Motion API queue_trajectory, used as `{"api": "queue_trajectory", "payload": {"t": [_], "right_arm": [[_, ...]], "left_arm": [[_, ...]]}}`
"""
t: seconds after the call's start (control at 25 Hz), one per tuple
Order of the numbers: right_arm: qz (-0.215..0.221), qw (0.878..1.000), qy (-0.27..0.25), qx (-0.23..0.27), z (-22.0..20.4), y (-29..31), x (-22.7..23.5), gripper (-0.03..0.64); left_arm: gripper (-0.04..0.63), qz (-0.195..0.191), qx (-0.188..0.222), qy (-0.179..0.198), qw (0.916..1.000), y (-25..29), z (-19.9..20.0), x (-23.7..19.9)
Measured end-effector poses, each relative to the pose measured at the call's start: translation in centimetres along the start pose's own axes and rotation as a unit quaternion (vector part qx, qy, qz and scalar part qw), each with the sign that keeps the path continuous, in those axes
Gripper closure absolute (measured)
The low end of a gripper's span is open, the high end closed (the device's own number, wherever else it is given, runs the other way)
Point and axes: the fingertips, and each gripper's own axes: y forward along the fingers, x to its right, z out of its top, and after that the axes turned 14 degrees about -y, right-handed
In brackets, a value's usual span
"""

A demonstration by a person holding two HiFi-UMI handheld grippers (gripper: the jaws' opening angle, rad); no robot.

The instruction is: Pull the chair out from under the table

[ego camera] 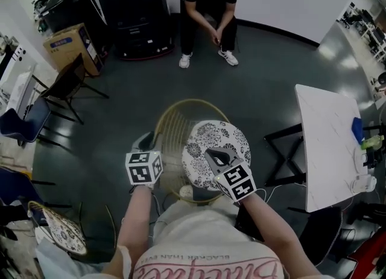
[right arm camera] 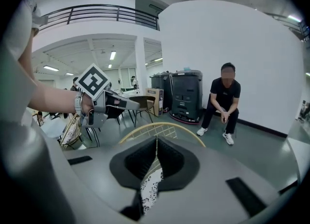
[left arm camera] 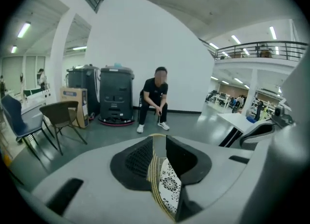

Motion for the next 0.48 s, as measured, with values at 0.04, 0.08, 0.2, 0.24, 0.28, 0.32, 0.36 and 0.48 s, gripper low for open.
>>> {"api": "queue_trajectory", "payload": {"t": [0.04, 0.08, 0.2, 0.24, 0.28, 0.32, 0.36, 0.48], "right_arm": [[-0.001, 1.0, -0.004, 0.004, 0.3, -0.2, 0.0, 0.611], [-0.002, 1.0, -0.008, 0.008, 0.6, -0.4, 0.0, 0.611], [-0.015, 0.999, -0.016, 0.026, 1.7, -1.5, 0.3, 0.61], [-0.021, 0.999, -0.016, 0.032, 2.1, -1.9, 0.5, 0.611], [-0.025, 0.999, -0.015, 0.038, 2.5, -2.2, 0.7, 0.611], [-0.029, 0.999, -0.015, 0.043, 2.7, -2.6, 0.9, 0.611], [-0.032, 0.998, -0.016, 0.047, 2.9, -2.9, 1.1, 0.611], [-0.043, 0.997, -0.018, 0.06, 3.7, -3.9, 1.6, 0.611]], "left_arm": [[0.516, -0.013, 0.005, 0.008, 0.9999, -0.4, 0.2, 1.2], [0.519, -0.026, 0.009, 0.013, 0.9995, -0.7, 0.2, 2.3], [0.546, -0.061, 0.018, 0.027, 0.9976, -1.5, 0.3, 5.4], [0.56, -0.07, 0.022, 0.032, 0.9968, -1.8, 0.4, 6.4], [0.567, -0.079, 0.026, 0.038, 0.9958, -2.0, 0.6, 7.3], [0.572, -0.087, 0.03, 0.045, 0.9948, -2.3, 0.7, 8.2], [0.576, -0.093, 0.034, 0.053, 0.9936, -2.5, 0.9, 9.1], [0.59, -0.115, 0.049, 0.077, 0.9891, -3.3, 1.4, 11.4]]}}
